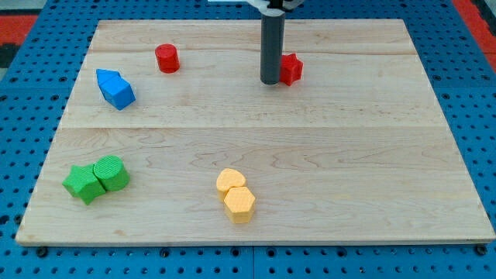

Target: Place the red star vertical to the heart

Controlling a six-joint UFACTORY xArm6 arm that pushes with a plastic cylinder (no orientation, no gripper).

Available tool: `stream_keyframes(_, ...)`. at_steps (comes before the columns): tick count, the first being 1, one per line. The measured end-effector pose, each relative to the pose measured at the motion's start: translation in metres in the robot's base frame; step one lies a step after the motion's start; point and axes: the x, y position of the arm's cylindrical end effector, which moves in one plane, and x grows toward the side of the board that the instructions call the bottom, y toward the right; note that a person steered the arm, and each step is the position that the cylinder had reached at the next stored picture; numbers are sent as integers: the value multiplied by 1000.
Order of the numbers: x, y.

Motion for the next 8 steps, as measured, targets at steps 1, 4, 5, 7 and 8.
stream_keyframes(1,-21,-8)
stream_keyframes(4,5,68)
stream_keyframes(5,21,3)
stream_keyframes(7,-30,105)
stream_keyframes(8,-34,3)
